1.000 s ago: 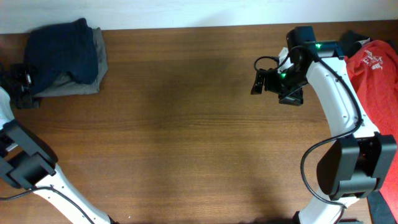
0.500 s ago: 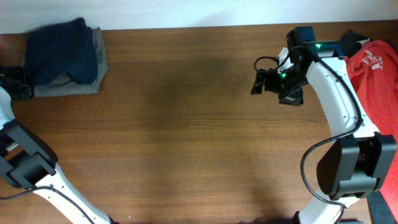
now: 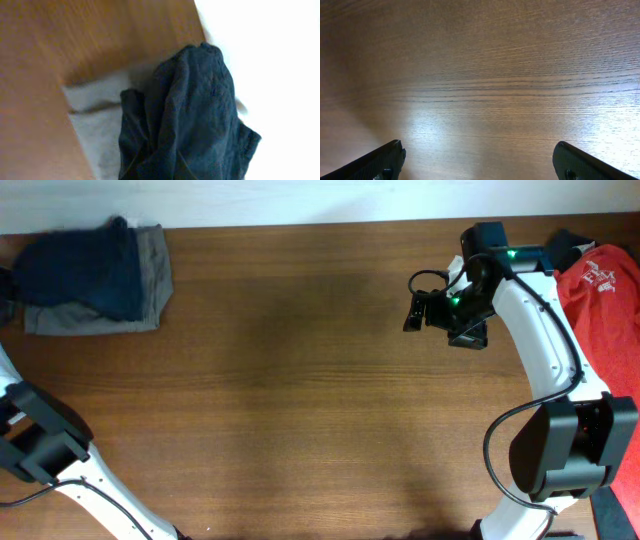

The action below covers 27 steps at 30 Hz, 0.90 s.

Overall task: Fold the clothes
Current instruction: 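Lower the navy trousers onto the grey pile and release the left gripper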

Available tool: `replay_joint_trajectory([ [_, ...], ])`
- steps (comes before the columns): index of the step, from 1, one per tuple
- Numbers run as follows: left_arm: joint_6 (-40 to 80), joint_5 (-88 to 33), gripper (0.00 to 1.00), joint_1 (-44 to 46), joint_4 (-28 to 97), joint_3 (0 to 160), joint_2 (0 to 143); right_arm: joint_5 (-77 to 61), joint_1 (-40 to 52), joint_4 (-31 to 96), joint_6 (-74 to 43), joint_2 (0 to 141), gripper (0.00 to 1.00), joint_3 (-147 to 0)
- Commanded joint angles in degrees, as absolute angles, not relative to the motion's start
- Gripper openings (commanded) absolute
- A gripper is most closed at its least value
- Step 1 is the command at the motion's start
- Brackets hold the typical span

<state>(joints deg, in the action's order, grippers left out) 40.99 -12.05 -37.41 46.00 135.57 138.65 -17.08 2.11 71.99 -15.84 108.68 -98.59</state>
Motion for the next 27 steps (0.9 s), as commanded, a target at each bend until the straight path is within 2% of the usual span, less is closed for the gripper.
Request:
replay_joint_trajectory([
  [1,33.5,1.7,0.01,-37.6,46.8,137.8,138.9,-17.6,1.8,72.1,-15.2,106.5,0.99,-99.2],
  [3,32.4,4.6,0.01,-37.6,47.1,137.7,139.5,-17.6,1.8,72.1,-15.2,106.5,0.99,-99.2],
  [5,32.1,5.4,0.1,-37.6,47.6,137.7,140.1,-17.6,1.8,72.1,-15.2,106.5,0.99,-99.2],
  [6,32.0,5.3,0.35,-37.6,48.1,137.7,140.4,-17.6,1.8,72.1,-15.2,106.5,0.99,-99.2],
  [7,32.0,5.3,0.79,-37.6,48.7,137.7,140.6,-17.6,1.8,72.1,-15.2,106.5,0.99,-99.2],
  [8,32.0,5.3,0.99,-37.6,49.5,137.7,140.6,-17.6,1.8,72.1,-15.2,106.5,0.99,-99.2],
  [15,31.8,-4.1,0.99,-37.4,53.6,137.8,139.2,-17.6,1.8,72.4,-15.2,106.5,0.99,-99.2],
  [20,31.7,-4.8,0.98,-36.3,55.2,138.0,132.6,-17.6,1.8,72.6,-15.2,106.5,0.99,-99.2],
  [21,31.7,-4.8,0.91,-36.0,55.4,138.0,131.4,-17.6,1.8,72.6,-15.2,106.5,0.99,-99.2],
  [22,29.8,-6.0,0.73,-34.9,56.3,138.0,129.6,-17.6,1.8,72.4,-15.2,106.5,0.99,-99.2],
  [26,28.8,-9.3,0.73,-32.3,65.6,137.9,128.9,-17.6,1.8,72.0,-15.2,106.5,0.99,-99.2],
  [27,29.6,-9.7,0.81,-31.4,68.6,137.6,129.4,-17.6,1.8,71.9,-15.2,106.5,0.99,-99.2],
])
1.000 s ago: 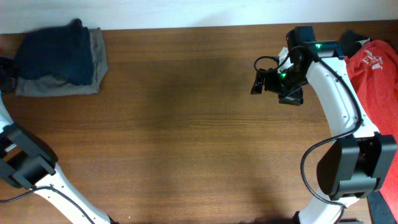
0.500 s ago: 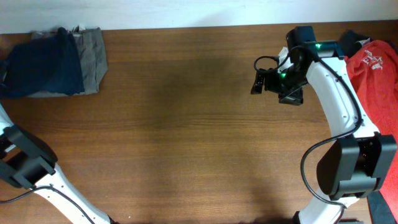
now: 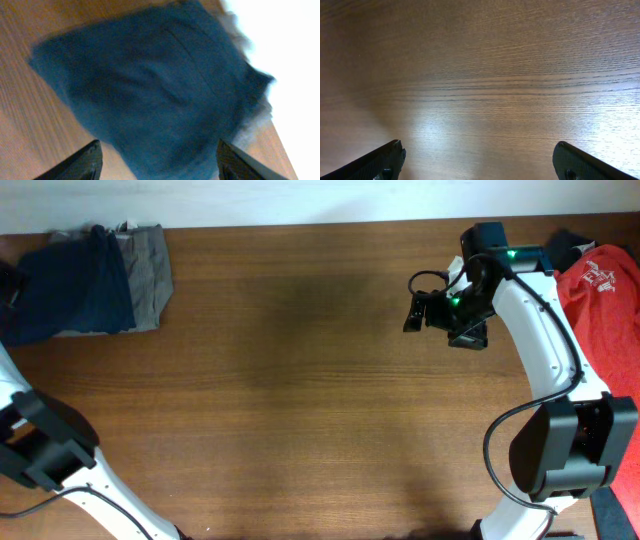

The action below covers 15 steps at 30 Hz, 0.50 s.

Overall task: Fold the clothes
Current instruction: 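Lower the navy trousers onto the grey pile and release the left gripper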

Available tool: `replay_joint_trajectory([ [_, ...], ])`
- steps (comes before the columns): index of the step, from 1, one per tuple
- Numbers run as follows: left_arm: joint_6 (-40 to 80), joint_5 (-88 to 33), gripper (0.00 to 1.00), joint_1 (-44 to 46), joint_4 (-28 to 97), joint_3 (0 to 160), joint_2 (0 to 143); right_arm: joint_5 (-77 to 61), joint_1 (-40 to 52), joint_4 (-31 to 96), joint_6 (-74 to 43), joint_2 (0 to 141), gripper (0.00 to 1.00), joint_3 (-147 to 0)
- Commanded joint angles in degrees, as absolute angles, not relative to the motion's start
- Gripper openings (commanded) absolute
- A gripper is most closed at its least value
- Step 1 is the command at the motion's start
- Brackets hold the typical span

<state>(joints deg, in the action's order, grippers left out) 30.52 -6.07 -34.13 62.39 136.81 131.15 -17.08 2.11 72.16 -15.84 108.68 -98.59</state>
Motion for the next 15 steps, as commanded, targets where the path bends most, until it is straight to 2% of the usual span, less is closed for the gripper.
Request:
replay_joint_trajectory([
  [1,30.5,-9.7,0.87,-30.9,70.6,137.5,129.6,-17.6,1.8,71.9,-15.2,106.5,0.99,-99.2],
  [2,31.9,-9.7,0.99,-30.0,73.4,136.9,130.0,-17.6,1.8,71.9,-15.2,106.5,0.99,-99.2],
  [4,35.9,-9.7,0.99,-28.5,77.9,134.4,130.6,-17.6,1.8,71.9,-15.2,106.5,0.99,-99.2],
  [6,39.4,-9.7,0.99,-27.6,77.0,131.0,131.0,-17.6,1.8,71.9,-15.2,106.5,0.99,-99.2],
  [15,43.3,-8.0,0.99,-27.6,55.7,112.5,131.2,-17.6,1.8,72.4,-13.7,106.5,0.99,-99.2],
])
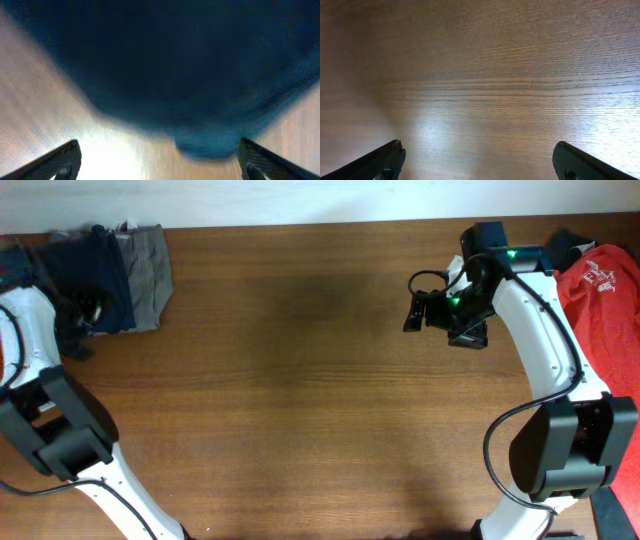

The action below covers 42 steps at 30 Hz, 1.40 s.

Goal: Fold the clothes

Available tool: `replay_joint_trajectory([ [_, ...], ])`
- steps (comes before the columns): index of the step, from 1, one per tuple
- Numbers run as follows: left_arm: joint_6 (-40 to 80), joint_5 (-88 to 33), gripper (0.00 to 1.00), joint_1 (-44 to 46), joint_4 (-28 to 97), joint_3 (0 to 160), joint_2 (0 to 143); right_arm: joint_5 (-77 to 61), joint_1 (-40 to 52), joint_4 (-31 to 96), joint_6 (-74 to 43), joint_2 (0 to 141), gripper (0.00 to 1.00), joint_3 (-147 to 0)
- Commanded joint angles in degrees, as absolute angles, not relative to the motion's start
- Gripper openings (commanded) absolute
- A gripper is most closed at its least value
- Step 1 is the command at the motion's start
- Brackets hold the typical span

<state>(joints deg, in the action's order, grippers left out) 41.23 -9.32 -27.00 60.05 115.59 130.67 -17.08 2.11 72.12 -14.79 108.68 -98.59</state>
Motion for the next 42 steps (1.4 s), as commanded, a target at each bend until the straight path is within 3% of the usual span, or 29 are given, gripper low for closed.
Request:
replay_joint_trajectory([
  [1,43.3,-7.7,0.99,-27.5,53.3,111.4,131.2,-17.6,1.8,72.5,-13.7,106.5,0.99,-99.2],
  [11,43.3,-13.2,0.98,-26.3,45.5,110.5,131.3,-17.6,1.8,72.4,-13.7,106.5,0.99,-99.2],
  [13,43.3,-13.3,0.93,-25.5,44.8,110.5,131.3,-17.6,1.8,72.5,-13.7,106.5,0.99,-99.2],
  [18,43.3,-13.4,0.19,-22.6,43.7,110.5,131.7,-17.6,1.8,72.5,-13.7,106.5,0.99,-99.2],
  [20,43.3,-15.1,0.03,-22.0,43.7,110.5,131.7,-17.6,1.8,72.5,-13.7,106.5,0.99,-99.2],
  [21,43.3,-16.5,0.01,-21.9,43.5,110.6,131.7,-17.6,1.8,72.5,-13.7,106.5,0.99,-99.2],
  [27,43.2,-28.3,0.02,-22.4,42.1,110.6,131.7,-17.6,1.8,72.5,-13.7,106.5,0.99,-99.2],
  [32,39.5,-26.9,0.84,-22.4,42.7,110.6,131.9,-17.6,1.8,72.4,-13.7,106.5,0.99,-99.2],
  [37,33.3,-35.5,0.85,-22.5,43.1,111.3,130.8,-17.6,1.8,72.5,-13.7,106.5,0.98,-99.2],
  [42,29.0,-35.3,0.85,-22.3,46.0,112.1,122.5,-17.6,1.8,72.4,-13.7,106.5,0.99,-99.2],
])
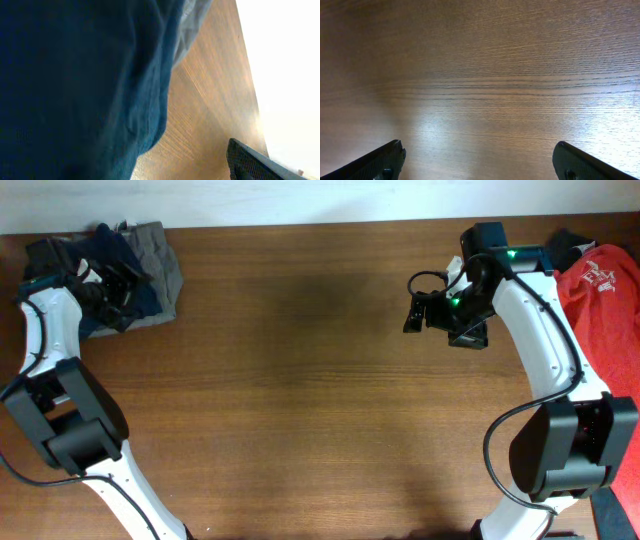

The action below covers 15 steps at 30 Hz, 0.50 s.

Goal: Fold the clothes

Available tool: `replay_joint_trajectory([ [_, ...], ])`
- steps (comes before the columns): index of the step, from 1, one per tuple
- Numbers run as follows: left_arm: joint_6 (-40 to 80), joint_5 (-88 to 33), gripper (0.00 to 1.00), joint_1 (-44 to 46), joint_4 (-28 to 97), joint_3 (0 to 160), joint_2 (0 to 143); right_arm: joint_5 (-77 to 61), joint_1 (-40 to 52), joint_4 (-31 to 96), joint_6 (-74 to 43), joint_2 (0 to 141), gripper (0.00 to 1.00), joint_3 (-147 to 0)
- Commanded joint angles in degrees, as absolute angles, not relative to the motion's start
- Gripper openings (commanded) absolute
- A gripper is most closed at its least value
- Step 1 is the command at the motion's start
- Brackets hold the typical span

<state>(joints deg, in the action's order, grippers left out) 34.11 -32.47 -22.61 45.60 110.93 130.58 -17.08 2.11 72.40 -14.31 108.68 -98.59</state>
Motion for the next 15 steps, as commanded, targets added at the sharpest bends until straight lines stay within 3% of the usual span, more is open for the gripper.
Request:
replay_joint_trajectory([
  [1,28.3,-35.0,0.85,-22.2,46.5,112.1,119.5,-17.6,1.8,72.4,-13.7,106.5,0.99,-99.2],
  [9,23.6,-26.8,0.81,-22.1,47.4,112.1,107.9,-17.6,1.8,72.4,-13.7,106.5,0.99,-99.2],
  [11,22.7,-25.3,0.65,-22.1,45.5,112.1,107.6,-17.6,1.8,72.2,-13.7,106.5,0.99,-99.2],
  [12,21.4,-22.5,0.42,-22.1,43.0,112.1,107.9,-17.6,1.8,72.2,-13.7,106.5,0.99,-99.2],
  [13,21.2,-16.8,0.26,-22.0,40.7,112.1,108.3,-17.6,1.8,72.2,-13.7,106.5,0.99,-99.2],
  [15,21.3,-2.4,0.07,-21.3,34.7,112.1,110.2,-17.6,1.8,72.2,-13.7,106.5,0.99,-99.2],
])
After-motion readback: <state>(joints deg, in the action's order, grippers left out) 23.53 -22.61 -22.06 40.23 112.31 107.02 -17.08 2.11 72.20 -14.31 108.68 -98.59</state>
